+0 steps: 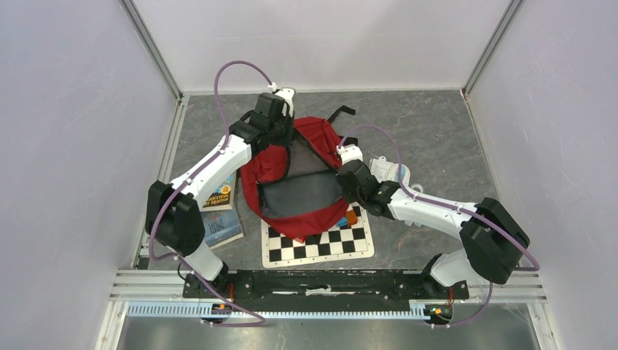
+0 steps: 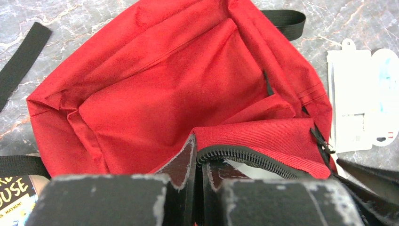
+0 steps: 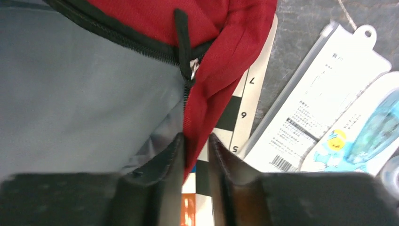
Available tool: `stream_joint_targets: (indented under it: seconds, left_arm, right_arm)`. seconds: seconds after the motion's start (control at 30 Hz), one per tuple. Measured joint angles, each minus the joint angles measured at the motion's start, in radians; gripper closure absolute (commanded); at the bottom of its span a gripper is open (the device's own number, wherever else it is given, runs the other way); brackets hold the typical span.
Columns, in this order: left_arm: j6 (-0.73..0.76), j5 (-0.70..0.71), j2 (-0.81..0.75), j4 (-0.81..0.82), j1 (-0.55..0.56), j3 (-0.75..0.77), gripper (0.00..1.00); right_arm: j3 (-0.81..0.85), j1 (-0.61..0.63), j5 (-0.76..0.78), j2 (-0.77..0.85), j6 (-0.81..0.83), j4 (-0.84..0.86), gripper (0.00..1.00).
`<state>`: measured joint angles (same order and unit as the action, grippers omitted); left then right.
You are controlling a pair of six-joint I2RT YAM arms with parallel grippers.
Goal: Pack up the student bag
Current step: Unzip the student bag at the center of the board.
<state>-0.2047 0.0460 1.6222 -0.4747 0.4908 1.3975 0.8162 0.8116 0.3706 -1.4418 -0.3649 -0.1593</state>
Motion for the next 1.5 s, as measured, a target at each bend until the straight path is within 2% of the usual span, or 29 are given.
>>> stream_joint_targets:
  seconds: [0.07, 0.13, 0.17, 0.37, 0.57, 0.77, 0.83, 0.9, 0.93, 1.0, 1.1, 1.27, 1.5]
  left_arm:
    - [-0.002, -0.003, 0.01, 0.015, -0.016, 0.0, 0.97]
    - [-0.005, -0.004, 0.016, 0.032, -0.033, 0.0, 0.97]
    - [-0.01, -0.004, 0.017, 0.044, -0.04, 0.0, 0.97]
    - [-0.032, -0.008, 0.064, 0.097, -0.107, 0.019, 0.98]
    - [-0.063, -0.049, 0.187, 0.137, -0.184, 0.085, 0.98]
    - [-0.064, -0.082, 0.332, 0.157, -0.211, 0.176, 0.97]
    - [-0.064, -0.085, 0.384, 0.157, -0.211, 0.211, 0.92]
    - [-0.063, -0.095, 0.423, 0.158, -0.211, 0.232, 0.71]
    - [-0.063, -0.101, 0.436, 0.159, -0.211, 0.234, 0.61]
    - [-0.059, -0.108, 0.447, 0.16, -0.215, 0.234, 0.39]
    - [-0.05, -0.11, 0.45, 0.171, -0.23, 0.234, 0.2]
    - [-0.048, -0.117, 0.439, 0.177, -0.248, 0.229, 0.02]
    - [-0.048, -0.157, 0.282, 0.167, -0.249, 0.169, 0.0]
  right_arm:
    - [-0.009, -0.001, 0.004, 0.0, -0.009, 0.011, 0.84]
    - [-0.015, -0.002, 0.007, 0.0, -0.015, 0.015, 0.97]
    - [-0.016, -0.002, 0.009, 0.0, -0.018, 0.015, 1.0]
    - [-0.015, -0.005, 0.06, -0.008, -0.019, 0.01, 1.0]
    - [-0.015, -0.02, 0.097, -0.011, -0.011, 0.002, 1.0]
    - [-0.005, -0.022, 0.114, -0.011, -0.002, -0.019, 1.0]
    - [0.003, -0.022, 0.121, -0.013, 0.003, -0.024, 1.0]
    - [0.014, -0.023, 0.12, -0.018, 0.011, -0.034, 0.99]
    - [0.019, -0.023, 0.119, -0.02, 0.016, -0.039, 0.91]
    - [0.024, -0.023, 0.106, -0.022, 0.025, -0.05, 0.67]
    - [0.031, -0.027, 0.079, -0.022, 0.043, -0.068, 0.5]
    - [0.056, -0.029, 0.029, -0.019, 0.06, -0.097, 0.33]
    - [0.078, -0.029, -0.037, 0.032, 0.066, -0.105, 0.11]
